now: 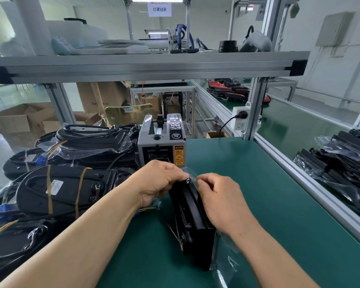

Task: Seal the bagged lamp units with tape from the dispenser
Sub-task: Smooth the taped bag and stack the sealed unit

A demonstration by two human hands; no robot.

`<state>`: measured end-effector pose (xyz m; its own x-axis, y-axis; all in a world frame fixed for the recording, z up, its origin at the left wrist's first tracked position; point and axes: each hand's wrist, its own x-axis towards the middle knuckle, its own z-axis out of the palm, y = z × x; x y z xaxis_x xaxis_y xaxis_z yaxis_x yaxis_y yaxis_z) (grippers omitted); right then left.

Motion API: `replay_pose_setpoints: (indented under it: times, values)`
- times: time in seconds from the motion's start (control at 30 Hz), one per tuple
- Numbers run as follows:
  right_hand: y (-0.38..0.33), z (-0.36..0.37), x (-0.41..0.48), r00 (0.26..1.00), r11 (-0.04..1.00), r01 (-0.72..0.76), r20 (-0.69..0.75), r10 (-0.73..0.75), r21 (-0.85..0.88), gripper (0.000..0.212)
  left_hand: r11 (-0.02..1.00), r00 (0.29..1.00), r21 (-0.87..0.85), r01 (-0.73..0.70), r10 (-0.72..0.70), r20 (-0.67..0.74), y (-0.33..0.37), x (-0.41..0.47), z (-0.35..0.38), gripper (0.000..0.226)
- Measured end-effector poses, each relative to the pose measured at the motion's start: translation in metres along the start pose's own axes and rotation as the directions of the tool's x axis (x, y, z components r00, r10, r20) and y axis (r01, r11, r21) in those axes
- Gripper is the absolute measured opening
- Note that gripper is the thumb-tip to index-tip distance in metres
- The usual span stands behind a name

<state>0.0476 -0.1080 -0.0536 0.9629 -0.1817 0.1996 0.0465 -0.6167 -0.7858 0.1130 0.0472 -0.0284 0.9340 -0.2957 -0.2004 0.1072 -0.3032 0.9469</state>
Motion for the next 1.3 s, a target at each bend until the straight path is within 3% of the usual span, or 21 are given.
replay_pose_setpoints:
  times: [0.17, 0.6, 0.8, 1.03, 1.3]
  values:
    - [0.001, 0.001, 0.000, 1.000, 1.000, 0.010, -0.011, -0.010, -0.003, 0.024, 1.000, 0.999, 0.013, -0.024, 0.025, -0.038, -0.001, 0.000, 0.004, 0.013]
    - [0.005, 0.001, -0.001, 0.999, 0.999, 0.035, -0.020, -0.035, 0.008, 0.023, 0.994, 0.988, -0.024, -0.105, 0.101, -0.117, -0.006, 0.002, 0.010, 0.021]
    - [0.003, 0.002, -0.001, 1.000, 0.999, 0.017, -0.004, -0.017, 0.028, 0.022, 0.974, 0.954, 0.130, -0.185, 0.210, -0.214, -0.015, 0.003, 0.013, 0.012]
    - [0.001, 0.003, -0.002, 1.000, 0.999, 0.001, 0.024, -0.002, 0.045, 0.022, 0.989, 0.924, 0.025, -0.143, 0.143, -0.354, -0.025, 0.009, 0.021, 0.004]
    - [0.003, 0.003, -0.002, 1.000, 0.999, -0.003, 0.020, 0.002, 0.046, 0.021, 0.997, 0.965, -0.044, -0.059, 0.046, -0.259, -0.027, -0.001, 0.020, 0.026]
